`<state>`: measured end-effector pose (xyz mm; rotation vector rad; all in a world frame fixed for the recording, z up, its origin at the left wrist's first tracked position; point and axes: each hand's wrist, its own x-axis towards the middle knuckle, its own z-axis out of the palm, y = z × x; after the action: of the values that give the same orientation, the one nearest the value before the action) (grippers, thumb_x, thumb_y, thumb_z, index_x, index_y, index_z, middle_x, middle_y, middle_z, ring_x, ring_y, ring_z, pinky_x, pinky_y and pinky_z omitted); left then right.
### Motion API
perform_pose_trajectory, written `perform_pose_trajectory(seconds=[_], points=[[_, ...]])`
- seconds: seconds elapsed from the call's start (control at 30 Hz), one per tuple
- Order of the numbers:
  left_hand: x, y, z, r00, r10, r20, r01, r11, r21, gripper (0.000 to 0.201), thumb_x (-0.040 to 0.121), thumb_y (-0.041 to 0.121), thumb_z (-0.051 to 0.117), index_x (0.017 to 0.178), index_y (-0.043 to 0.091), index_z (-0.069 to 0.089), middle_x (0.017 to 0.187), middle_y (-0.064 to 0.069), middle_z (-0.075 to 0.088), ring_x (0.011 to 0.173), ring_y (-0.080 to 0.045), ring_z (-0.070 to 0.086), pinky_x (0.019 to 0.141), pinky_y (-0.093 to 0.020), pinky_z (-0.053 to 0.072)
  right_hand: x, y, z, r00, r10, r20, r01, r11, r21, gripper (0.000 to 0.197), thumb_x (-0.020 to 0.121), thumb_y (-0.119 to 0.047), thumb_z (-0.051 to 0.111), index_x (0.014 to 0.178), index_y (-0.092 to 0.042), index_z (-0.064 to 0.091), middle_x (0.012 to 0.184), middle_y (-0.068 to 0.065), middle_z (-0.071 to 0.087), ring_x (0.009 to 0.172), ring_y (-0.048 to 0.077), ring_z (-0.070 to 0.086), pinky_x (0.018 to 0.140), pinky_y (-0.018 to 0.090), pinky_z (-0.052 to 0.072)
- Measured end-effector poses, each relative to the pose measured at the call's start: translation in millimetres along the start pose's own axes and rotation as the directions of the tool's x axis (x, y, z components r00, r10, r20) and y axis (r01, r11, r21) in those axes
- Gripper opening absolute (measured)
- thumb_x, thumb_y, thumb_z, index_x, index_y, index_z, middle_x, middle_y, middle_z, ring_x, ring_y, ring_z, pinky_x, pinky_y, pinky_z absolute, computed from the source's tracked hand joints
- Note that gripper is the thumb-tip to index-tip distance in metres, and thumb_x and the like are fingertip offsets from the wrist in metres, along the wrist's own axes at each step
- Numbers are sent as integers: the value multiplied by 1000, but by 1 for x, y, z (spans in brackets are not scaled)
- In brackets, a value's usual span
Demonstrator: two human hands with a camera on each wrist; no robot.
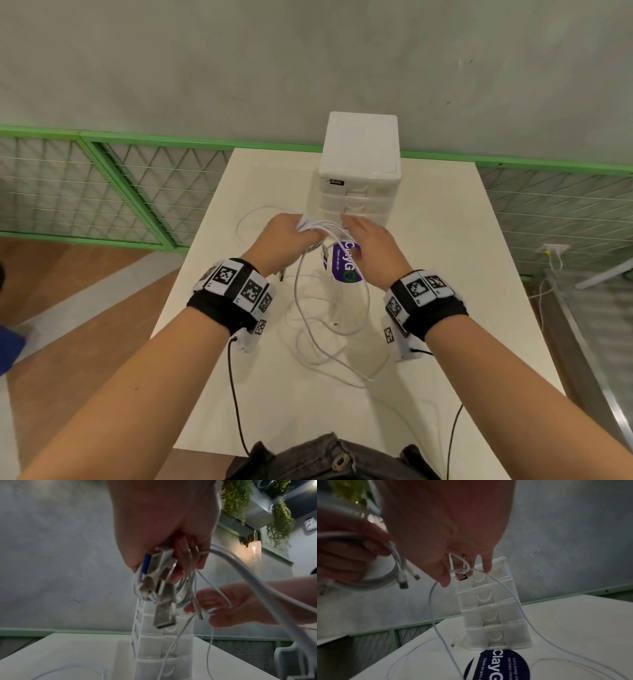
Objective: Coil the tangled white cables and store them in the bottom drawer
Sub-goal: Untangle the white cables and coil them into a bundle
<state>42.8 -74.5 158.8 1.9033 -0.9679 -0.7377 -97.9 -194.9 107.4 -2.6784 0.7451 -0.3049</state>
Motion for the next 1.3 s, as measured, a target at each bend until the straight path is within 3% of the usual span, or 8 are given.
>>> perform_pose_trajectory(seconds=[0.1, 0.4, 0.53, 0.7, 0.9, 1.07, 1.17, 1.3], points=[[-2, -1, -1, 1000, -4, -26, 5, 999, 45, 40, 85, 27, 64, 54, 17, 40, 50, 4, 36, 44, -7, 32, 46, -19, 27, 3, 5, 0, 991, 77, 109, -79, 997, 14, 30, 91, -12, 46, 119, -15, 59, 111, 15, 66, 102, 35, 58, 80, 34, 44], [12, -26, -50, 876, -299, -380, 254, 953, -164, 35, 85, 29, 63, 61, 8, 47, 57, -7, 43, 52, -23, 41, 46, -26, 31, -44, 43, 1, 976, 213, -49, -197, 956, 218, 28, 93, -32, 50, 115, -21, 63, 98, 3, 67, 88, 23, 58, 77, 29, 42], [17, -33, -78, 788, -349, -508, 235, 932, -276, 35, 81, 29, 65, 63, 7, 45, 57, -8, 40, 52, -22, 36, 48, -27, 27, -63, 91, 3, 783, 621, -32, -616, 781, 105, 34, 97, -30, 38, 112, -11, 62, 111, 16, 67, 100, 34, 60, 79, 33, 42], [19, -27, -70, 878, -201, -434, 164, 979, -121, 35, 79, 35, 63, 67, 5, 50, 63, -14, 42, 61, -22, 40, 57, -33, 32, -69, 109, 10, 628, 762, 157, -752, 646, -128, 39, 96, -29, 37, 100, 0, 63, 109, 20, 65, 99, 36, 59, 77, 34, 43], [9, -3, -26, 975, -80, -207, 96, 993, 69, 41, 87, 28, 56, 54, 12, 40, 52, -4, 40, 48, -17, 36, 48, -27, 29, -41, 59, 9, 748, 654, 114, -623, 751, -219, 38, 96, -29, 35, 123, -5, 48, 127, 17, 52, 117, 34, 46, 94, 41, 38], [10, -3, -5, 992, -75, -102, 92, 981, 169, 38, 77, 42, 60, 56, 15, 44, 58, -2, 49, 57, -18, 46, 54, -29, 34, -23, 11, -26, 867, 452, -208, -335, 839, 429, 40, 98, -21, 36, 136, -12, 40, 130, 16, 48, 120, 29, 46, 98, 33, 35], [10, 4, 2, 999, -50, -21, 53, 988, 144, 33, 70, 40, 69, 61, 17, 48, 58, 5, 52, 56, -10, 49, 53, -26, 38, -20, -20, -40, 967, 252, 33, -226, 795, 562, 65, 90, -46, 49, 144, -18, 26, 133, -2, 48, 120, 12, 46, 97, 26, 34], [9, 14, 1, 988, -6, 156, -1, 999, 51, 26, 75, 24, 75, 62, 27, 53, 44, 18, 53, 42, 1, 47, 43, -14, 35, -28, -25, -13, 961, 186, 206, -259, 871, 419, 79, 84, -52, 55, 146, -23, 16, 118, -2, 60, 106, 19, 56, 84, 32, 43]])
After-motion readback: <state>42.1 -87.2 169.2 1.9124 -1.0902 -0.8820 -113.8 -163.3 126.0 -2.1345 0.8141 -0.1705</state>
